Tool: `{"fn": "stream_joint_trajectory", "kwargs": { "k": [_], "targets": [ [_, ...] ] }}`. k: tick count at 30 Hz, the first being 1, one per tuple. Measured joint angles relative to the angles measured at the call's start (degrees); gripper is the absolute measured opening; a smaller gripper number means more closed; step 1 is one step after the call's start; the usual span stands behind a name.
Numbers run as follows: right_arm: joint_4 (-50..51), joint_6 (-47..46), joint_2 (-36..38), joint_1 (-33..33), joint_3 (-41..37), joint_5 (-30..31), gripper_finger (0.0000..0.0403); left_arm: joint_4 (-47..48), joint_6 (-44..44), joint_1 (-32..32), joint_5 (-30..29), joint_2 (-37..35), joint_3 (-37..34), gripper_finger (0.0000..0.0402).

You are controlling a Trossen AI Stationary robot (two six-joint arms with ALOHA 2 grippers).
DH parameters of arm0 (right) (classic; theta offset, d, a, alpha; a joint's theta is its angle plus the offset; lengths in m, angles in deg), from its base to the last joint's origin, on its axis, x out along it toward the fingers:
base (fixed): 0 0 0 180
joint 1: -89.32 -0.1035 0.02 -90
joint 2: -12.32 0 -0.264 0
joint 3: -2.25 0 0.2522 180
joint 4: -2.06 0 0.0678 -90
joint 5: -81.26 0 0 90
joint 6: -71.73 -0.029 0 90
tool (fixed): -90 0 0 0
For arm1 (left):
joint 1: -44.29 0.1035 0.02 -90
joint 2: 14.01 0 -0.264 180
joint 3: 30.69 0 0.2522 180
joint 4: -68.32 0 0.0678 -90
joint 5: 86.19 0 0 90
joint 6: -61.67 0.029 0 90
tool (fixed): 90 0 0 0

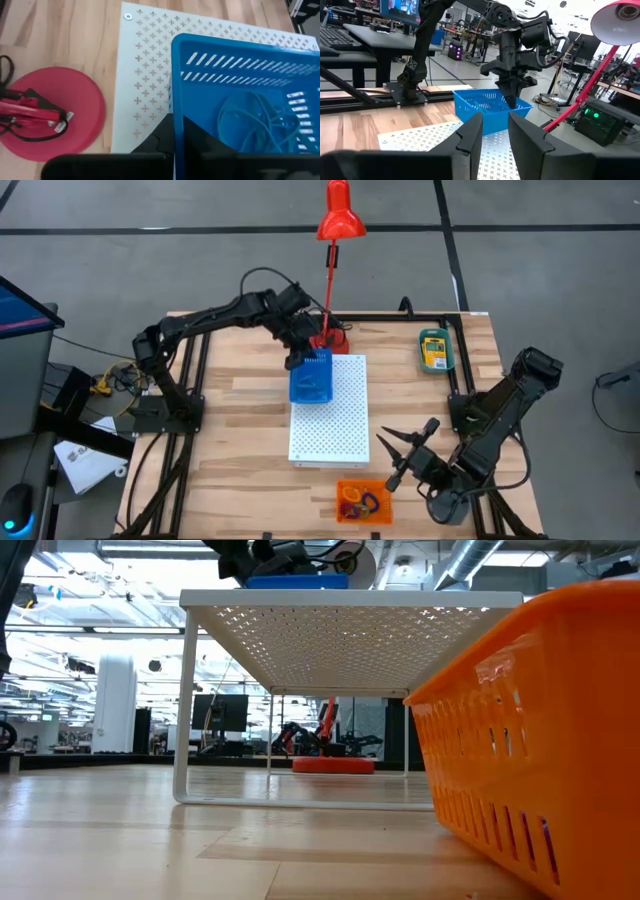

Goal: Pick & Place Office Desk Supplies
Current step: Put the blue bin on the shelf

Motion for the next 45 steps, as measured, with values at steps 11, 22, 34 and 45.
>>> {"fn": "stream_joint_trajectory", "kwargs": {
  "k": [11,22,34,45],
  "targets": [
    [-0.05,-0.18,-0.01,0.84,-0.02,-1.47,0.0089,-2.07,0.72,-0.22,-0.11,0.00,-2.71,0.0000],
    [0.11,-0.80,0.00,0.84,-0.02,-1.47,0.0089,-2.31,-0.20,-1.83,-0.28,-0.02,-2.71,0.0007],
    [0.13,-0.79,-0.01,0.62,-0.02,-1.47,0.0089,-4.39,-3.92,-1.99,-2.21,-0.05,-2.71,0.0086],
    [0.13,-0.72,-0.02,0.62,-0.02,-1.46,0.0089,-6.38,-5.03,-2.01,-4.82,-0.09,-2.71,0.0107]
  ]
}}
